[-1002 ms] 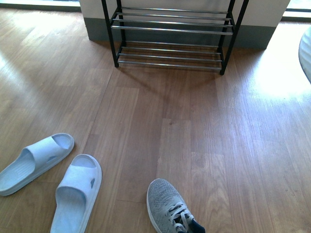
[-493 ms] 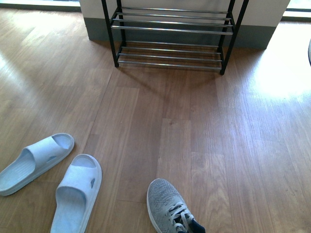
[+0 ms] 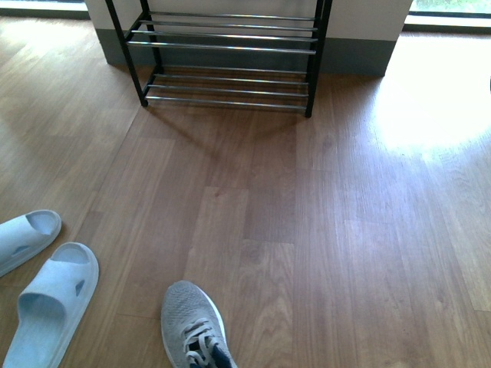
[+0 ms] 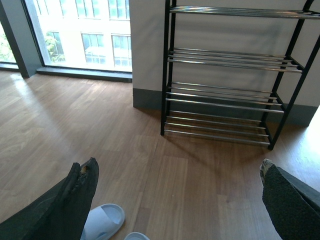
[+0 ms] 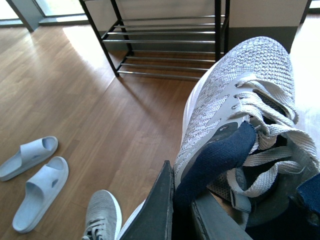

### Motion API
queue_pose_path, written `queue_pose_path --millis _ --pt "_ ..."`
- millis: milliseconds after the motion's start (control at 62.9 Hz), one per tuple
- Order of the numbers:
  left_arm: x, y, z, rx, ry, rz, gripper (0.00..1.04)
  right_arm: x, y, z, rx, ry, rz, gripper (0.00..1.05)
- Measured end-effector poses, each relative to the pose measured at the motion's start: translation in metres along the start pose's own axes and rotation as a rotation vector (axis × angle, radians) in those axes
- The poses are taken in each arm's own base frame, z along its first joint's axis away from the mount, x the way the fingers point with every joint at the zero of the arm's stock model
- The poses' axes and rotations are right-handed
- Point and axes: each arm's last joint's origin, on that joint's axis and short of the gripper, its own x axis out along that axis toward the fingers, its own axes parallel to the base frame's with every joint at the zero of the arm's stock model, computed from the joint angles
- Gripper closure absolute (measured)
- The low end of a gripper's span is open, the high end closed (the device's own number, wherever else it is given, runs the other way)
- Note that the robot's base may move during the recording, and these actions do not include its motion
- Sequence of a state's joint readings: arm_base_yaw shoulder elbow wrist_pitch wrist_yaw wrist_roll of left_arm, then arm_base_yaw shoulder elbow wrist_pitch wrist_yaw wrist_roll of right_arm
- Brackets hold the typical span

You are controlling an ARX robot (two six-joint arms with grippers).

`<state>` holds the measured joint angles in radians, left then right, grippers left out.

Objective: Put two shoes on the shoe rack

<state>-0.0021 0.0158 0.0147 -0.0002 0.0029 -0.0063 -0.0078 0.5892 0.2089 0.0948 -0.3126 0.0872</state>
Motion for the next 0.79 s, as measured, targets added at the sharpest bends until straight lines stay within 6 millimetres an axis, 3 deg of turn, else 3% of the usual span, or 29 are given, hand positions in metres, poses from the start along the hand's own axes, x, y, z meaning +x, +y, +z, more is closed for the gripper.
queue_pose_path --millis 318,397,461,540,715,795 --pt "0.000 0.000 0.000 -0.012 0.016 0.024 0.09 0.000 0.000 0.000 0.000 0.002 0.014 1.03" --pt "0.010 -0.010 -0.002 -0.093 0.376 0.343 0.09 0.000 0.000 0.000 0.000 0.002 0.013 1.03" --pt "0.031 -0.032 -0.008 -0.133 0.480 0.360 0.09 0.000 0.000 0.000 0.000 0.002 0.011 1.03" --pt "0.059 -0.060 -0.029 -0.194 0.613 0.303 0.09 0.000 0.000 0.000 0.000 0.002 0.011 1.03" --pt "0.089 -0.087 -0.078 -0.210 0.832 0.267 0.09 0.000 0.000 0.000 0.000 0.002 0.011 1.03" --pt "0.108 -0.108 -0.115 -0.184 0.988 0.182 0.09 0.000 0.000 0.000 0.000 0.002 0.011 1.03"
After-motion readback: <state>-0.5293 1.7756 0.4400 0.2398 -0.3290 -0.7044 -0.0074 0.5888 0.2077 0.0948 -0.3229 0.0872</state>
